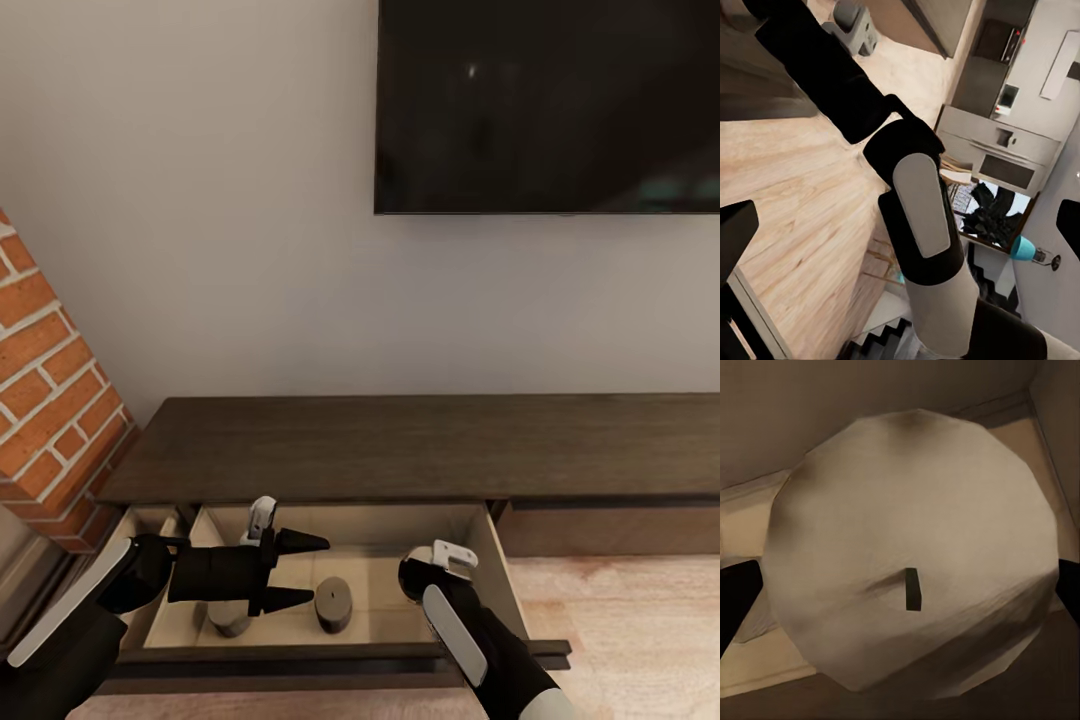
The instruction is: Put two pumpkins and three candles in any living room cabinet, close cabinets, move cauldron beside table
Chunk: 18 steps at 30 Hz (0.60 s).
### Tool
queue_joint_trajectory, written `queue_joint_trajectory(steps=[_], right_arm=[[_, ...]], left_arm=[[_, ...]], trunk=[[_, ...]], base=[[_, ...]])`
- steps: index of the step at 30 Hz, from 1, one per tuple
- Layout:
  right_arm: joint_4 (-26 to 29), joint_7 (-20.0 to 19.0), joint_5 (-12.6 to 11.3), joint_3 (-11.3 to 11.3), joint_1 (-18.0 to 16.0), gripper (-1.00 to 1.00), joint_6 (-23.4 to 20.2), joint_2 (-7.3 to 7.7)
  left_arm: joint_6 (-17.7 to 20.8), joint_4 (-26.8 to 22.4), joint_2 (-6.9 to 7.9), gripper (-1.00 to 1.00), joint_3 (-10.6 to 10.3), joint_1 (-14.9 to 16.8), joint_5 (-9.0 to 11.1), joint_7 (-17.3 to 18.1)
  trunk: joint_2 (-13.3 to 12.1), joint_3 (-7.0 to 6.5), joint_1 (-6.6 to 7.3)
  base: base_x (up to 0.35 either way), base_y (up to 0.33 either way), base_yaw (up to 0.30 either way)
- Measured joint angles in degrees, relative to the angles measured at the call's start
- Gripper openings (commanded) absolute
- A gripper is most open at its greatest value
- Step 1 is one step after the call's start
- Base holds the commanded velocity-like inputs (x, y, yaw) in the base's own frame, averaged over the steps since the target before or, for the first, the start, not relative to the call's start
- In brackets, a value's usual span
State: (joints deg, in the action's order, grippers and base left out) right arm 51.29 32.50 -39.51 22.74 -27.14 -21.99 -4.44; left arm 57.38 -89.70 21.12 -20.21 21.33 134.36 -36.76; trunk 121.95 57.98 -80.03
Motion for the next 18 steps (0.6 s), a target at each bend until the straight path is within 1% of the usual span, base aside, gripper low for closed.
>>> queue_joint_trajectory(steps=[1,3,8,11,13,15,18], right_arm=[[-0.07,0.12,0.04,-0.03,-0.53,-1.00,-0.86,-0.02],[-0.12,0.28,0.10,-0.05,-1.39,-1.00,-2.12,-0.05],[-0.38,0.55,-0.15,-0.10,-4.29,-1.00,-3.23,-0.07],[-0.80,0.51,-0.39,-0.13,-4.95,-1.00,-3.45,-0.08],[-1.88,0.34,-0.33,-0.13,-5.66,-1.00,-3.48,-0.12],[-4.08,0.13,-0.24,-0.08,-7.30,-1.00,-3.51,-0.20],[-7.08,-0.13,-0.46,-0.01,-8.87,-1.00,-3.41,-0.84]], left_arm=[[0.00,-0.01,0.01,1.00,-0.02,-0.01,0.00,0.00],[-0.01,0.00,0.02,1.00,0.01,0.01,0.04,0.02],[0.00,0.00,0.03,1.00,0.16,0.03,0.04,0.04],[0.01,-0.01,0.03,1.00,0.15,0.00,0.00,0.04],[0.01,-0.01,0.03,1.00,0.13,0.02,0.00,0.05],[0.01,-0.01,0.03,1.00,0.13,0.01,0.00,0.06],[0.01,-0.01,0.05,1.00,0.12,0.02,0.00,0.11]], trunk=[[0.40,0.18,-0.22],[0.42,0.19,-0.23],[0.42,0.19,-0.23],[1.60,0.73,-0.88],[2.40,1.08,-1.32],[3.21,1.44,-1.76],[4.41,1.98,-2.42]], base=[[0.000,0.000,0.000],[0.000,0.000,0.000],[0.000,0.000,0.000],[0.000,0.000,0.000],[0.000,0.000,0.000],[0.000,0.000,0.000],[0.000,0.000,0.000]])
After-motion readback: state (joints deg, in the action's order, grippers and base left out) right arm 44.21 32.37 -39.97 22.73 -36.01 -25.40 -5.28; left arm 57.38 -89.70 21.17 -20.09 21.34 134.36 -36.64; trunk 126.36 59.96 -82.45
